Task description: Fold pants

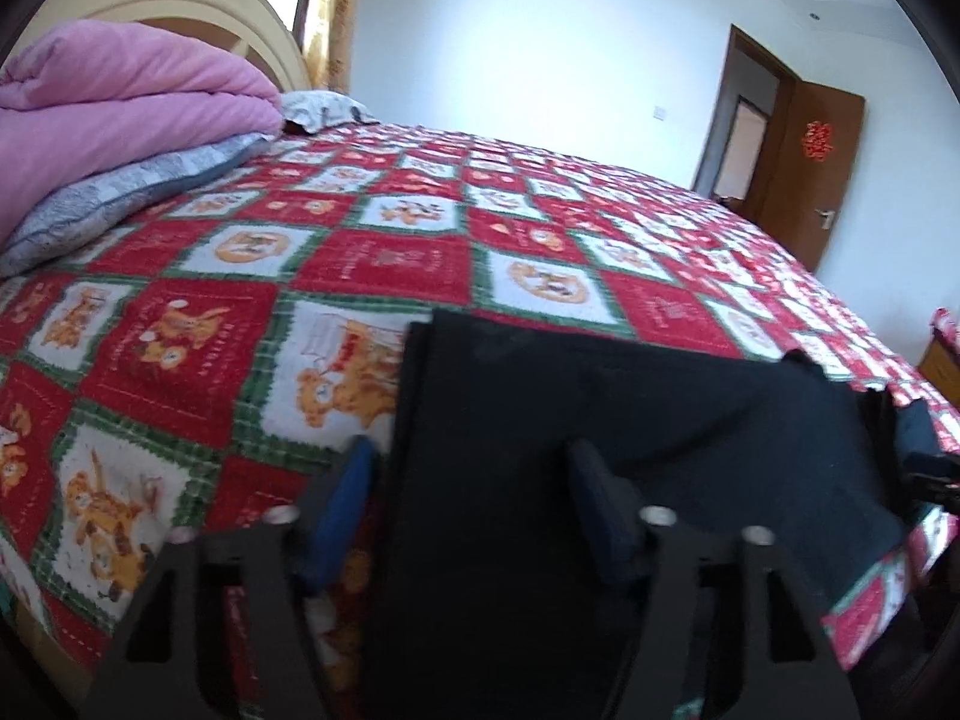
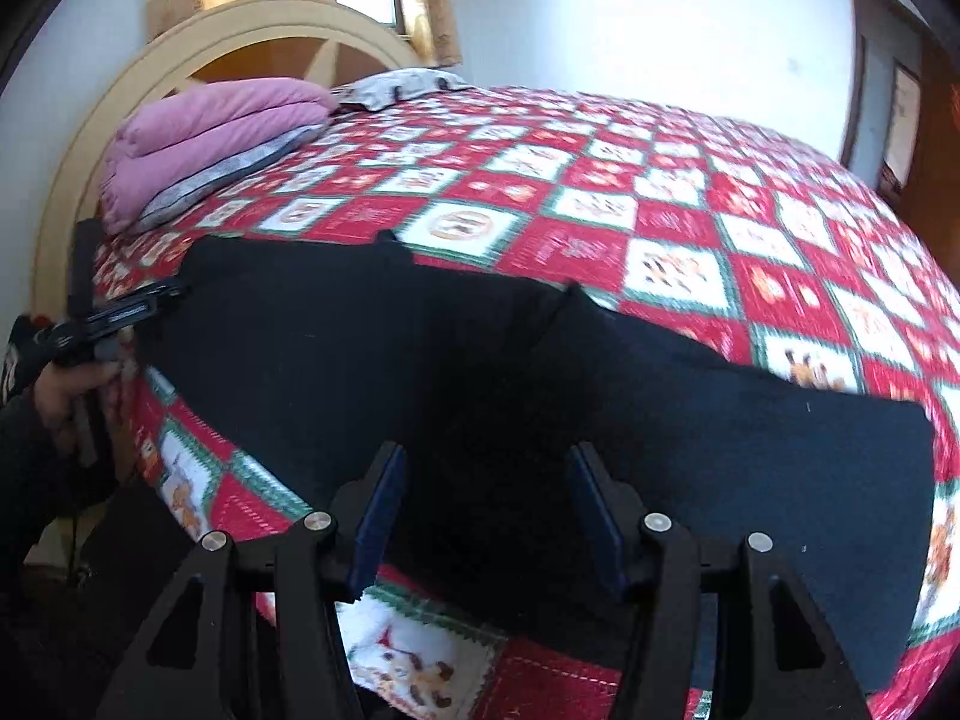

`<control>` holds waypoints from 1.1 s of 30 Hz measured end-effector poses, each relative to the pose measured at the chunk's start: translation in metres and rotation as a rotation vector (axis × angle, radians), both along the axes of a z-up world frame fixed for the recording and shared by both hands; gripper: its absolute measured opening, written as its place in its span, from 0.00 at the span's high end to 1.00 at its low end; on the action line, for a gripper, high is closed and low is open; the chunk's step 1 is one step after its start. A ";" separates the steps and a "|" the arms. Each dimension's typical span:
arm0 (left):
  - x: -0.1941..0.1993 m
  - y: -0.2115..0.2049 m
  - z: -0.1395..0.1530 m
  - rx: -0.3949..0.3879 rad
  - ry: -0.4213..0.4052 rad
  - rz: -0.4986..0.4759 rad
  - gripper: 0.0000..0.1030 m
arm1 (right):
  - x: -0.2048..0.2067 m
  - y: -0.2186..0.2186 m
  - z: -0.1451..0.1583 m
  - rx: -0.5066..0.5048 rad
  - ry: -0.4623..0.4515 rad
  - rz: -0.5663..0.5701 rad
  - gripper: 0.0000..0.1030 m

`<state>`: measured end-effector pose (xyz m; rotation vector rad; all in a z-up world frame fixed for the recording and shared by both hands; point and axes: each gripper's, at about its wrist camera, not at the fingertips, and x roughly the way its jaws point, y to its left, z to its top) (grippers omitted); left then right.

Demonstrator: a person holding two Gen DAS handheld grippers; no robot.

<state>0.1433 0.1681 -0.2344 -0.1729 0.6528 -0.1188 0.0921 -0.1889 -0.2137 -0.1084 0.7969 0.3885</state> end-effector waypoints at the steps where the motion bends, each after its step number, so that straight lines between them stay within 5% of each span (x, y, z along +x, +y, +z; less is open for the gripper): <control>1: 0.000 -0.002 0.001 0.008 0.003 0.001 0.43 | 0.003 -0.004 -0.002 0.012 0.010 -0.022 0.44; 5: -0.001 0.002 0.000 -0.017 0.004 -0.005 0.47 | 0.005 -0.014 -0.006 0.055 0.025 -0.070 0.44; 9: 0.000 0.010 0.005 -0.089 0.013 -0.036 0.70 | 0.004 -0.016 -0.005 0.061 0.014 -0.079 0.44; 12: -0.001 0.010 0.009 -0.103 0.013 -0.052 0.75 | 0.005 -0.017 -0.006 0.063 0.015 -0.085 0.44; 33: -0.011 0.008 0.057 -0.296 -0.014 -0.097 0.81 | -0.009 -0.034 0.041 0.058 -0.047 -0.103 0.44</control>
